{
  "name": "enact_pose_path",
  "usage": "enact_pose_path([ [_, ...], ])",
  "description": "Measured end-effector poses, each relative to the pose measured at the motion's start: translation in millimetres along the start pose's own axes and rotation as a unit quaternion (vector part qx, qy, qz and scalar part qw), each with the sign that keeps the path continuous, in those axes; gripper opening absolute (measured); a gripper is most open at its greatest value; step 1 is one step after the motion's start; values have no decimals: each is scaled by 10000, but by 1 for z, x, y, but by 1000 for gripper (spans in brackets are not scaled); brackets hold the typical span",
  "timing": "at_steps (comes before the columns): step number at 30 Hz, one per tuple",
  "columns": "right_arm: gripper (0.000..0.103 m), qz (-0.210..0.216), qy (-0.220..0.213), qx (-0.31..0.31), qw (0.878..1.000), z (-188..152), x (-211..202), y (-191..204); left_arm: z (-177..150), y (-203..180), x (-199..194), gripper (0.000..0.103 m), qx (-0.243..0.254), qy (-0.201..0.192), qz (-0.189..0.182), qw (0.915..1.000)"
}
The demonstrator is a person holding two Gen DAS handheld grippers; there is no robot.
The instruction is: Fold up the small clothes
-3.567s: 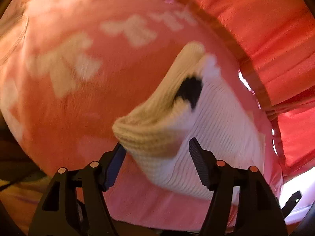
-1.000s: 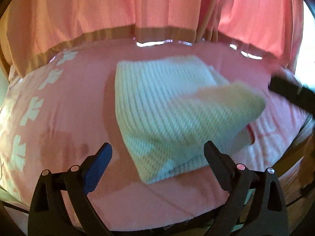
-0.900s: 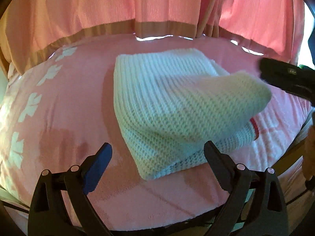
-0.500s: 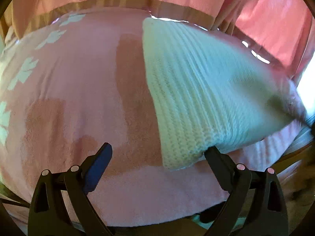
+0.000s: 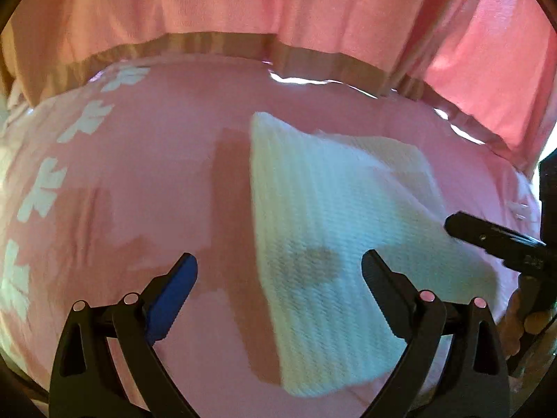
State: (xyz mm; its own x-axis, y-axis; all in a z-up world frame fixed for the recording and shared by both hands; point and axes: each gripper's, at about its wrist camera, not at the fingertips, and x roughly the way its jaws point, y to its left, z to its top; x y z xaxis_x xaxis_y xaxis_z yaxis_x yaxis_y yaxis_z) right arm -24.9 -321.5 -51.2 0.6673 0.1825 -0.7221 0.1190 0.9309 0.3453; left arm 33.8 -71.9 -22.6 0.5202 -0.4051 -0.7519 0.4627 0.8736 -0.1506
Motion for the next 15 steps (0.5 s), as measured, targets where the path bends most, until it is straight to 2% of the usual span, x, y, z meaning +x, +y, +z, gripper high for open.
enact_pose_path([
  [1,62,-16,75,6,10000,0,11,-3,1,4,2,93,-24,-15,90,10000],
  [3,23,-26,41,-13,10000,-2,22,-3,5,13,2,93,-142,-30,54,9999],
  [5,19,-14,-212,-73,9997,1,12,3,8,23,-1,93,-315,-109,38,9994],
  [6,18,-33,-646,-226,9976,2,-7,9,10,28,-4,93,-401,-162,14,9991],
  [9,20,-239,-1387,-444,9890,3,-42,11,15,37,-8,93,-551,-270,4,9981],
  [10,21,-406,-1384,-414,9887,4,-39,5,16,38,-8,93,-571,-267,21,9980],
  [11,24,-614,-1163,-406,9905,4,-29,-4,16,39,-6,93,-600,-234,37,9979],
  [12,25,-868,-688,-383,9931,2,-8,-15,16,39,-4,93,-617,-202,37,9979],
  [13,26,-891,-448,-226,9948,-2,5,-24,15,38,-1,93,-624,-159,32,9979],
  [15,31,-543,-497,49,9973,-11,0,-27,14,33,1,93,-570,-98,8,9983],
])
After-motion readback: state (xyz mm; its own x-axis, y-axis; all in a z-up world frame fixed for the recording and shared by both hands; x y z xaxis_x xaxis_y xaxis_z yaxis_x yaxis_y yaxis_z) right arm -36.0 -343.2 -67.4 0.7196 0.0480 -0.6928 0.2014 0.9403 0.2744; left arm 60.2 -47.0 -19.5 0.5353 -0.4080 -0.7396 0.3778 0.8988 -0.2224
